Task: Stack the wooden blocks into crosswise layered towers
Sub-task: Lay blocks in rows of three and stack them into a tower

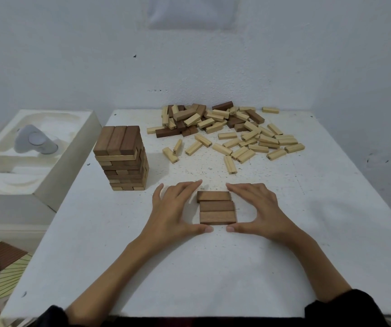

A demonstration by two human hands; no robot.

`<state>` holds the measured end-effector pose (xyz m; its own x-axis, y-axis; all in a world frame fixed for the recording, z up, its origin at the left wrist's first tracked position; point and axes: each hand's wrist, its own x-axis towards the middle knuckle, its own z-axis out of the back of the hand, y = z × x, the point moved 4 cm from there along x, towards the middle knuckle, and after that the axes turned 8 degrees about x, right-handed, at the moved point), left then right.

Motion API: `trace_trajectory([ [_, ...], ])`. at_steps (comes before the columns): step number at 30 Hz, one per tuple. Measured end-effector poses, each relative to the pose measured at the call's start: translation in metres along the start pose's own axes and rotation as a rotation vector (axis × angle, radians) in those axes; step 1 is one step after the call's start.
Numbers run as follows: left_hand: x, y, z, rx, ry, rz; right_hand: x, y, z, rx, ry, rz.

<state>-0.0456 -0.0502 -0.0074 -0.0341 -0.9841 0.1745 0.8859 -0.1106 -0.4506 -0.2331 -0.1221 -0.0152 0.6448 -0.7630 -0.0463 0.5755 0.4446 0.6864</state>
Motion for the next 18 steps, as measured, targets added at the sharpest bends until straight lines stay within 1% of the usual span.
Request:
trace_trajectory([
  [4, 0.001, 0.002, -0.003, -0.071, -0.027, 0.046, -0.001, -0.001, 0.000, 0.032, -0.042, 0.037],
  [9, 0.001, 0.003, -0.005, -0.174, -0.008, 0.055, -0.001, -0.002, 0.000, 0.034, -0.065, 0.050],
  [12, -0.001, 0.003, -0.005, -0.132, 0.010, 0.064, -0.002, -0.002, 0.002, 0.026, -0.081, 0.038],
  [15, -0.006, 0.002, -0.006, -0.037, 0.080, 0.081, -0.006, -0.001, 0.005, 0.054, -0.155, 0.027],
  [18, -0.014, -0.003, -0.011, -0.042, 0.136, 0.107, -0.014, -0.003, 0.006, 0.230, -0.278, 0.031],
])
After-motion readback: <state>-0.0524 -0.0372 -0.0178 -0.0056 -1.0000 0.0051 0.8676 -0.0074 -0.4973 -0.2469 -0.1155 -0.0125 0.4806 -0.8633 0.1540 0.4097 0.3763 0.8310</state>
